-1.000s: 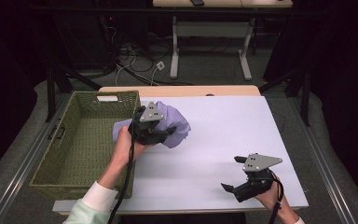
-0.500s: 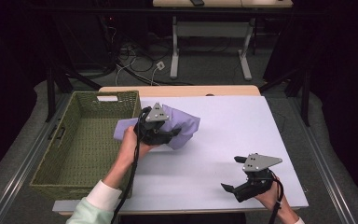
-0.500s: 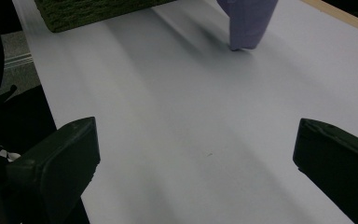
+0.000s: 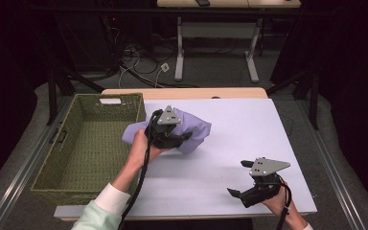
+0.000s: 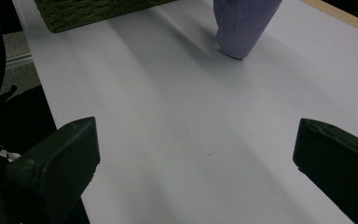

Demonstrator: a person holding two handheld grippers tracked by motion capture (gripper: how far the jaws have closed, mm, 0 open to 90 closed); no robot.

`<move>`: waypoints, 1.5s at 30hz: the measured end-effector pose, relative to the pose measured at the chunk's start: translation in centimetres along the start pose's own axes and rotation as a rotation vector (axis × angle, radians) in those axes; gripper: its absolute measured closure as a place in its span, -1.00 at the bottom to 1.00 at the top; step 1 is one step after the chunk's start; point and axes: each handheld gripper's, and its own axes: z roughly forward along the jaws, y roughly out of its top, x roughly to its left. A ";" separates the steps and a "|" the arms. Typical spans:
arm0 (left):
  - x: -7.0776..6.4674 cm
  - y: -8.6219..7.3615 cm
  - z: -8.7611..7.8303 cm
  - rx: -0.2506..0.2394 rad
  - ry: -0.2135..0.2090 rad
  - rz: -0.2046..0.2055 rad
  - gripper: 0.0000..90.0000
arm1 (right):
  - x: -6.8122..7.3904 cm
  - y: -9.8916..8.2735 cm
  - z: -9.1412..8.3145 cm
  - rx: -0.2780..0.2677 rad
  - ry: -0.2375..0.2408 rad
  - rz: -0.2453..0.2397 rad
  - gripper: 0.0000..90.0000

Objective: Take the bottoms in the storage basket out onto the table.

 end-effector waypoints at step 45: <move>-0.6 -1.5 3.8 0.173 -0.040 -0.004 0.25 | 0.0 0.0 0.0 0.000 0.001 -0.002 -1.00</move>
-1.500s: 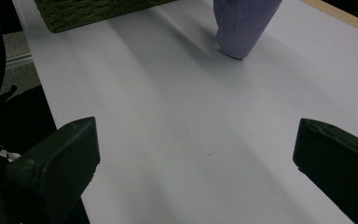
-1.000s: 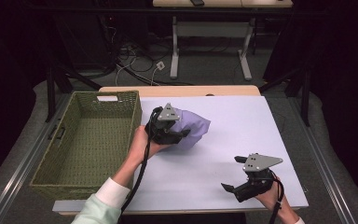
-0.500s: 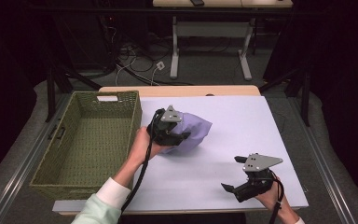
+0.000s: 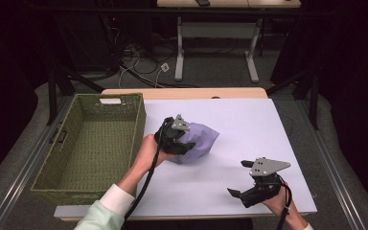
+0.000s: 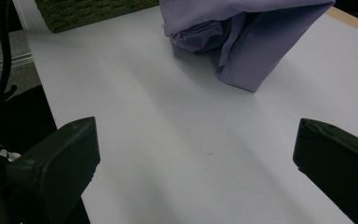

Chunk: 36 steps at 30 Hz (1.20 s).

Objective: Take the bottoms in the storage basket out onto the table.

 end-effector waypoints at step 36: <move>0.1 -1.1 0.2 0.091 0.061 -0.032 -0.47 | 0.0 0.0 0.0 0.002 0.000 0.000 -1.00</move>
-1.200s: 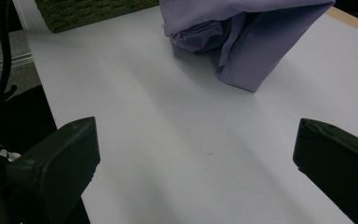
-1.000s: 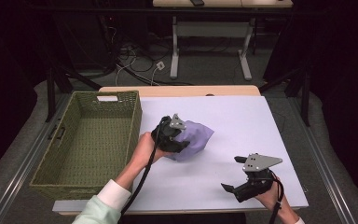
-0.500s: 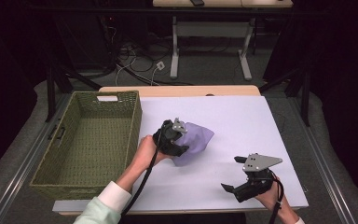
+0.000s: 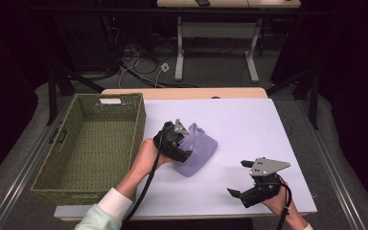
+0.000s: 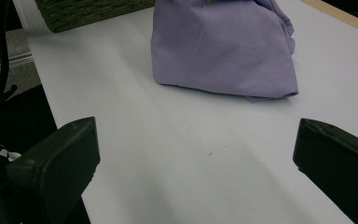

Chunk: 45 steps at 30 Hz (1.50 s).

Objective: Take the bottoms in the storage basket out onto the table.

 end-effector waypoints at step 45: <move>0.7 -2.6 -6.6 -0.067 0.034 -0.031 -0.99 | 0.1 0.2 -0.1 0.001 0.002 0.003 -1.00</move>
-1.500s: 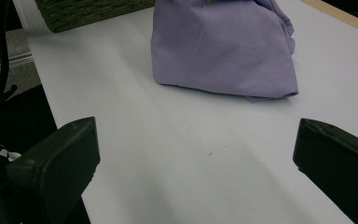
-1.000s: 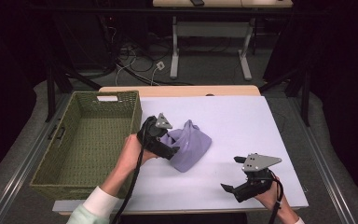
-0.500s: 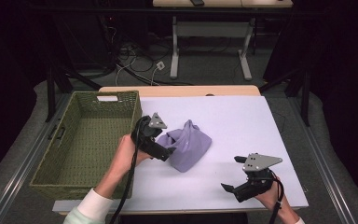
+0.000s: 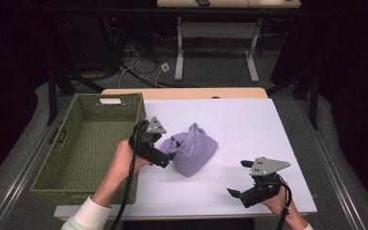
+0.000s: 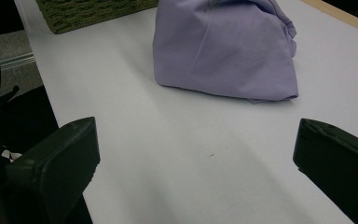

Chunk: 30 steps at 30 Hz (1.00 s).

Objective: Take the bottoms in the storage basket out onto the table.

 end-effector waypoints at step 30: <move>0.9 -4.5 -2.9 -0.036 0.045 -0.073 -0.99 | 0.0 0.0 0.0 -0.002 -0.001 0.001 -1.00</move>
